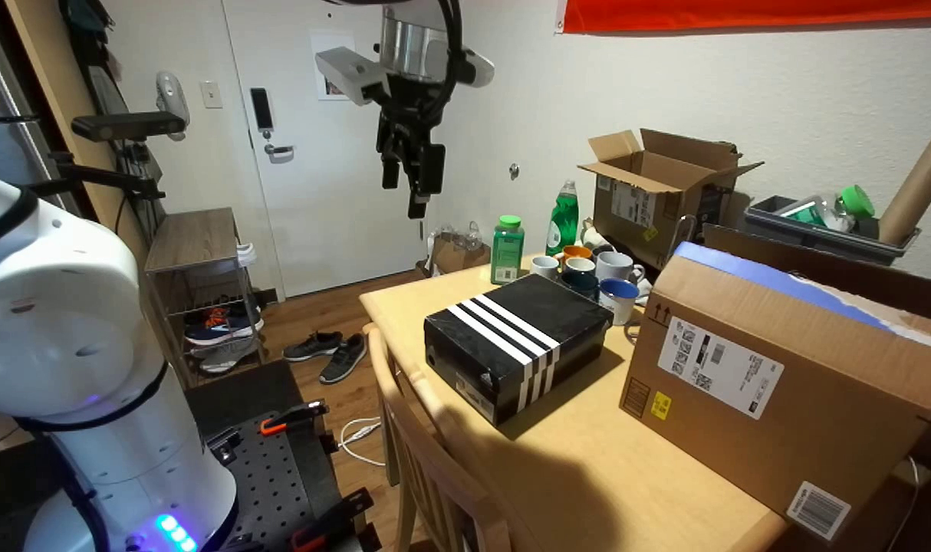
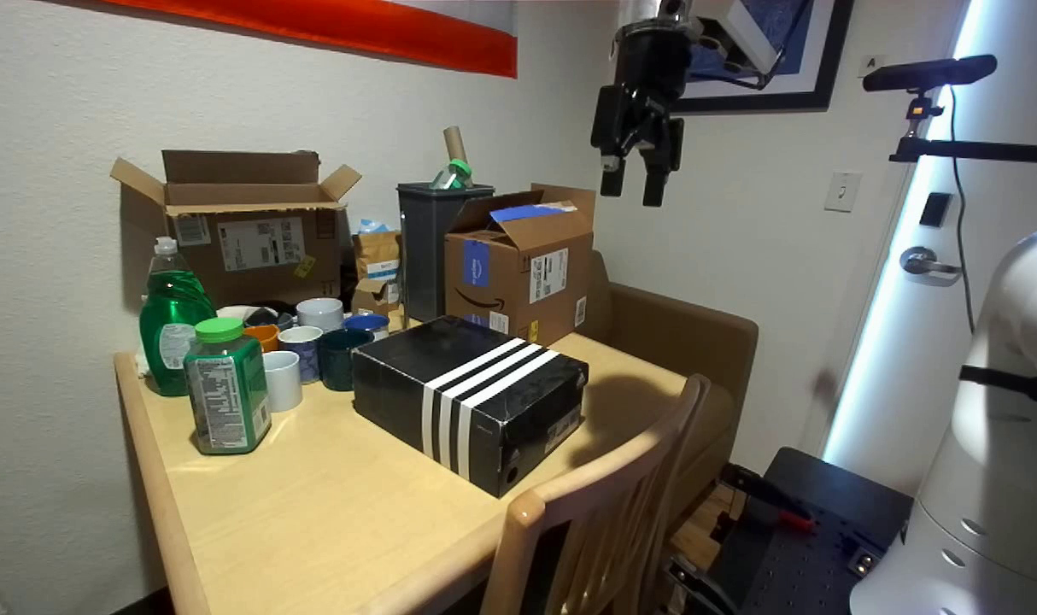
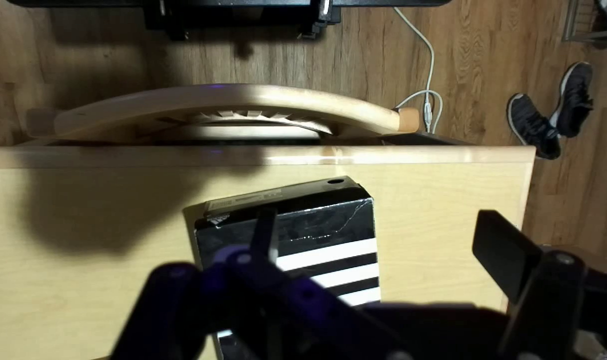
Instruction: Open the shoe box and put the right shoe on the table
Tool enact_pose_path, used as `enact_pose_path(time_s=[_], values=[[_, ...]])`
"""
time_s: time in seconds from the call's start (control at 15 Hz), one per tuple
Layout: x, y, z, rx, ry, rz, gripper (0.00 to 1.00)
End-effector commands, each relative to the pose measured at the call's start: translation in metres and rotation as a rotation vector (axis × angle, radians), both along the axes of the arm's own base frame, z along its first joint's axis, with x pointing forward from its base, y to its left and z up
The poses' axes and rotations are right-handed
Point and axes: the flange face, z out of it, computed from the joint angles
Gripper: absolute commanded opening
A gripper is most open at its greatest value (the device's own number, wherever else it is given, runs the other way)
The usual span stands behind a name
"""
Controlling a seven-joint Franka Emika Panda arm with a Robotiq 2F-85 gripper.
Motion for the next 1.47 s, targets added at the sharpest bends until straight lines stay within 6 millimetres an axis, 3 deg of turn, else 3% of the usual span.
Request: enact_pose_path(time_s=[0.0, 0.27, 0.53, 0.87, 1.13, 1.4], values=[[0.000, 0.000, 0.001, 0.000, 0.001, 0.000, 1.00], [0.000, 0.002, 0.003, -0.007, 0.001, -0.013, 1.00], [0.017, 0.023, 0.004, 0.021, -0.033, -0.045, 1.00], [0.051, 0.036, -0.026, 0.011, -0.033, -0.190, 1.00], [0.082, 0.005, -0.063, 0.009, -0.033, -0.247, 1.00], [0.101, -0.075, -0.100, 0.003, -0.041, -0.336, 1.00]])
